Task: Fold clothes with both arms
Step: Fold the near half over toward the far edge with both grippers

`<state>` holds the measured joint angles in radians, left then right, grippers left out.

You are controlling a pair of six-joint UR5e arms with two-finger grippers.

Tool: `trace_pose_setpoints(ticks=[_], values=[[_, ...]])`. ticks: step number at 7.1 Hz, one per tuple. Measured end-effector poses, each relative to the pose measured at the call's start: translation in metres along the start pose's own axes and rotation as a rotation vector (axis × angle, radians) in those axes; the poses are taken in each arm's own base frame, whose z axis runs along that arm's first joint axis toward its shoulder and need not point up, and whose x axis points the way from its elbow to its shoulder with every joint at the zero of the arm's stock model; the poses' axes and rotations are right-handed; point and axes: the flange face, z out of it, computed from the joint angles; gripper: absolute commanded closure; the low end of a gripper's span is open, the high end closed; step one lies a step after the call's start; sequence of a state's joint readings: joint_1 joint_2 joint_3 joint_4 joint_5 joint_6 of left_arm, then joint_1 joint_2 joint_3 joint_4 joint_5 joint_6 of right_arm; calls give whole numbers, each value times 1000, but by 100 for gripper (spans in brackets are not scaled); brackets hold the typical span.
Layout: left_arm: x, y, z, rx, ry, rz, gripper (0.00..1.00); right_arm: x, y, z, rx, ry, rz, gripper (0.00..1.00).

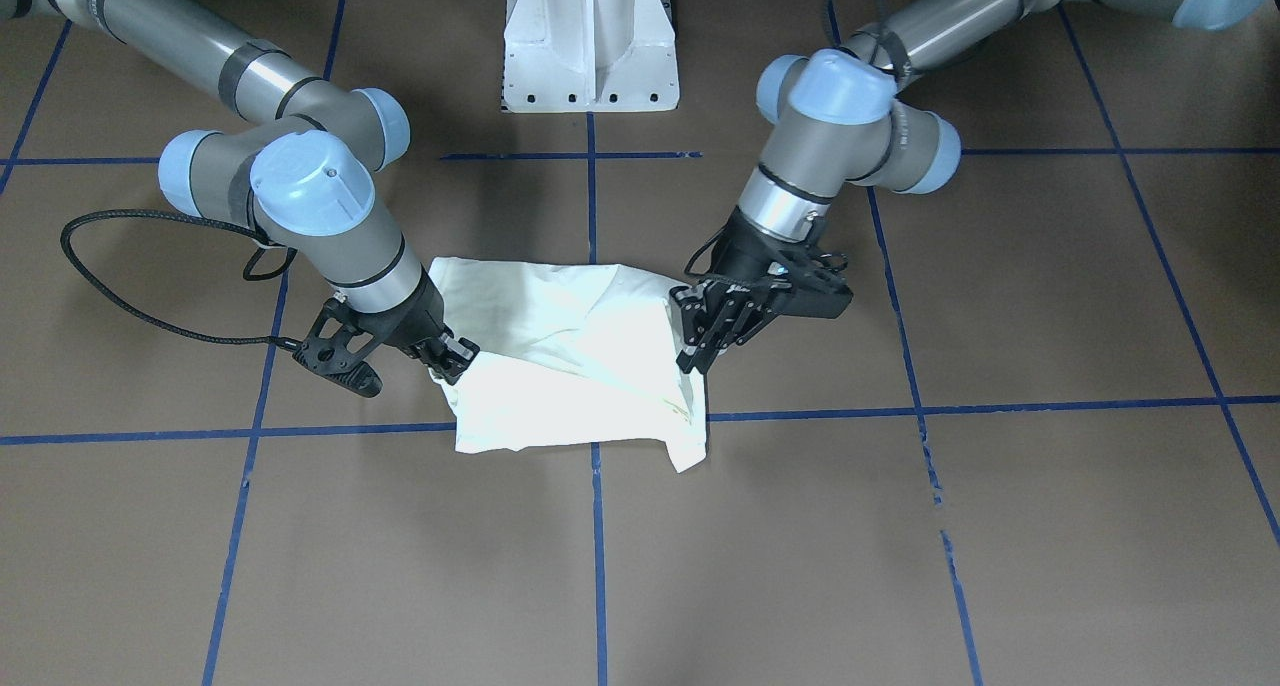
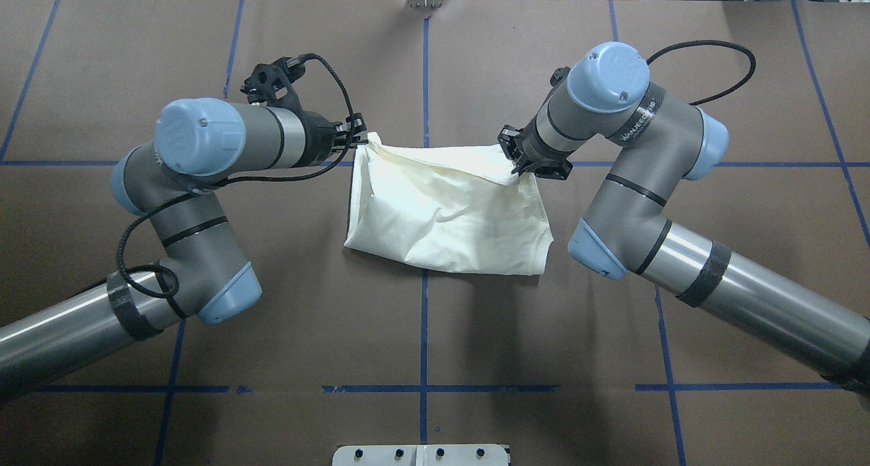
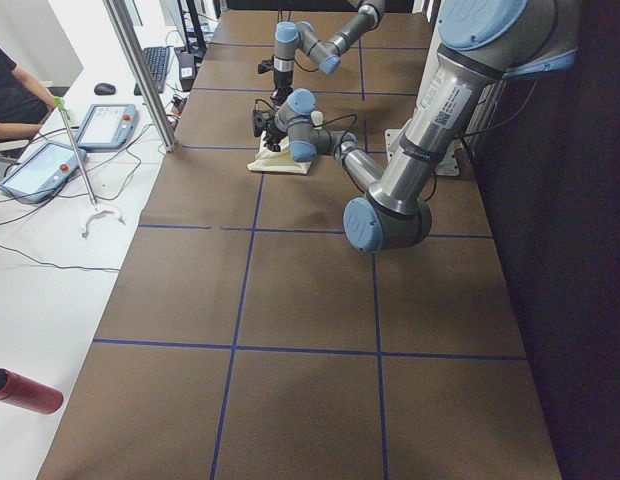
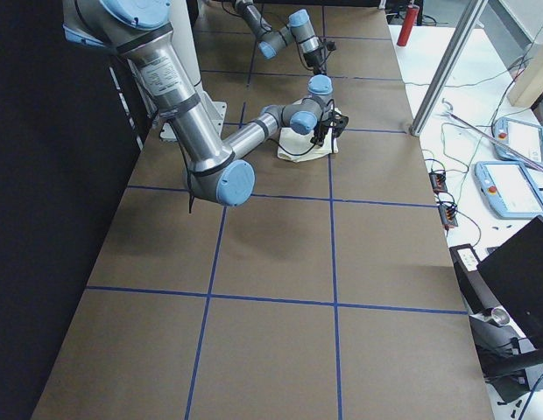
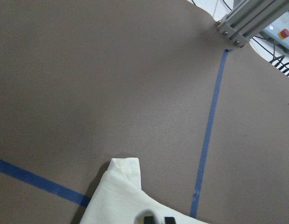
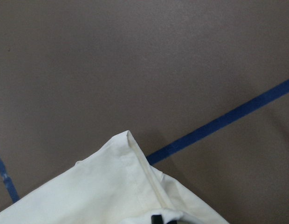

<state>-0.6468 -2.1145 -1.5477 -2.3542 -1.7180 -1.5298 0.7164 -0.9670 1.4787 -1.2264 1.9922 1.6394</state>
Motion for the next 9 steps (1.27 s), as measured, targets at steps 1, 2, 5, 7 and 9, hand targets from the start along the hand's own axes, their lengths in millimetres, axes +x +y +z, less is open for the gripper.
trace_pose_setpoints(ticks=[1, 2, 5, 7, 9], values=[[-24, 4, -4, -25, 14, 12, 100, -1, 0, 0, 0, -1, -2, 100], [-33, 10, -3, -41, 17, 16, 100, -3, 0, -1, 0, -3, -4, 100], [-46, 38, 22, -87, 38, 30, 100, -5, 0, -3, 2, -8, -4, 100], [-54, 46, 32, -129, 84, 42, 100, -6, 0, -4, 1, -9, -4, 100], [-50, 73, 36, -206, 105, 54, 100, -6, 0, -4, 1, -9, -3, 100]])
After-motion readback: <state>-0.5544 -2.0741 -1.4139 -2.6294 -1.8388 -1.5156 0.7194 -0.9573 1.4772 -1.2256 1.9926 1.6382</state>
